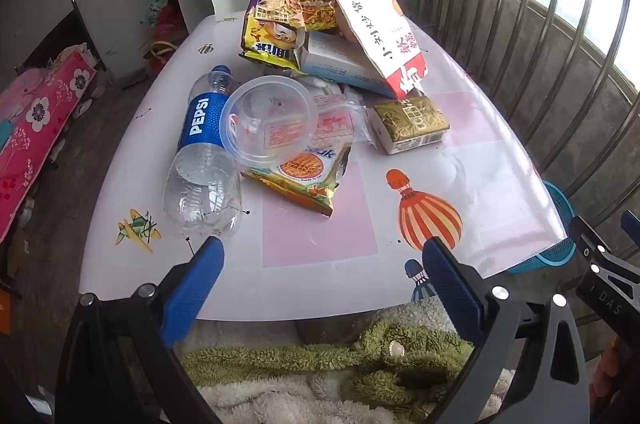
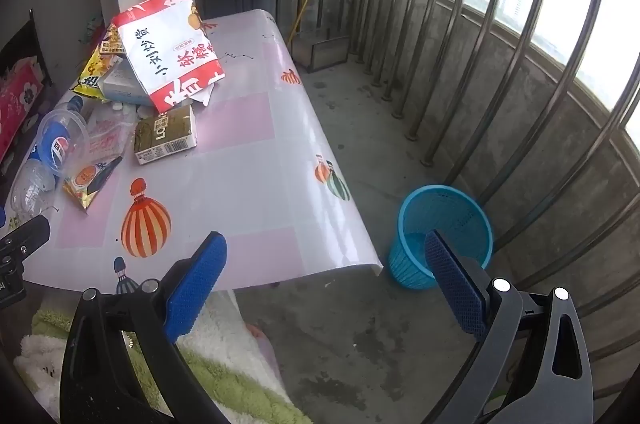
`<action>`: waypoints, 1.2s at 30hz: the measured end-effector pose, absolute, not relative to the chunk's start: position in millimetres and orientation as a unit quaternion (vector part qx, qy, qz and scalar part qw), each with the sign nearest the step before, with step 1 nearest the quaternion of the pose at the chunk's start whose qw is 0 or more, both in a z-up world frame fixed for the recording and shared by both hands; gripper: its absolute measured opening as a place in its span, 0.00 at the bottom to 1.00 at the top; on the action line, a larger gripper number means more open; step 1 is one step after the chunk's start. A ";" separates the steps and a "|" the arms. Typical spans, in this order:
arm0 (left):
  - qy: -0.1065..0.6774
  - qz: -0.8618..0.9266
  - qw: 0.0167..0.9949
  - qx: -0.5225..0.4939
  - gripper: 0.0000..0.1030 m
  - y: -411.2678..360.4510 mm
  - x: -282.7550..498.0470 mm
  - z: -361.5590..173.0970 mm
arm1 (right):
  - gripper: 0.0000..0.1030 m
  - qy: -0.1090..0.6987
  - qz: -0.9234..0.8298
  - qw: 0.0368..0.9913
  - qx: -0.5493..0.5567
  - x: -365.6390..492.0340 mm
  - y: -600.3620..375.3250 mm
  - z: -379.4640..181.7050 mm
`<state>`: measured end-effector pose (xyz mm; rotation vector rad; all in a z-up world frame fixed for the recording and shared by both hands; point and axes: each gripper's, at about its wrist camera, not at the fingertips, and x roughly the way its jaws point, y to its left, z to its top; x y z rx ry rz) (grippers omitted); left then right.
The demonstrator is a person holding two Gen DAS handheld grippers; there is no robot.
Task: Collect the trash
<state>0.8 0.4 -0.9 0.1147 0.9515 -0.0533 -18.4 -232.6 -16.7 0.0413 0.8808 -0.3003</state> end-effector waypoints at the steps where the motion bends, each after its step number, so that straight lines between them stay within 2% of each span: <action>1: 0.459 -0.025 0.886 0.054 0.94 0.7 1.1 -1.4 | 0.92 0.425 -0.144 0.893 0.019 -18.2 -232.2 -17.5; 36: 0.464 -0.026 0.884 0.053 0.94 0.9 1.7 -4.5 | 0.92 0.423 -0.153 0.893 0.017 -16.0 -229.2 -22.3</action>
